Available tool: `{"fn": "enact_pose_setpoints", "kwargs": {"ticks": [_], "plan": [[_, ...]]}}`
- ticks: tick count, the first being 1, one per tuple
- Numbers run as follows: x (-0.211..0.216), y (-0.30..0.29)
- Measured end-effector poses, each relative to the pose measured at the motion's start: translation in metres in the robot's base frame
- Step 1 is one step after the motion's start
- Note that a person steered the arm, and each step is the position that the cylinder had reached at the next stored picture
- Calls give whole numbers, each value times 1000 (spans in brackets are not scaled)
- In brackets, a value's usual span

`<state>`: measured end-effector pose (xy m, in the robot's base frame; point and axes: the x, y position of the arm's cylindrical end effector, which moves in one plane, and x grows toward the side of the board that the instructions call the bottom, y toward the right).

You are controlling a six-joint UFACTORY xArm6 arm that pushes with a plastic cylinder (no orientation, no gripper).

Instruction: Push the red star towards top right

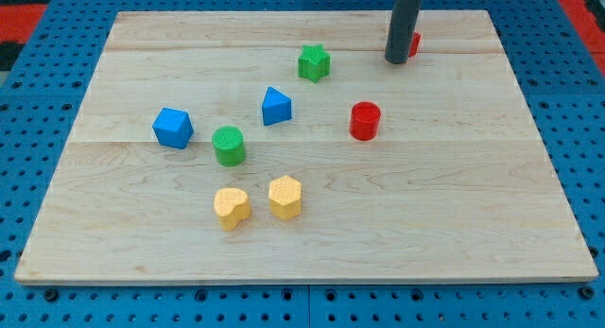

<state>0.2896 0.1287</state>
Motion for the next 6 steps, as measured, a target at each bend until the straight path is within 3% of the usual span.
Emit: {"fn": "enact_pose_setpoints", "kwargs": {"ticks": [4, 6], "plan": [[-20, -25], [-43, 14]]}}
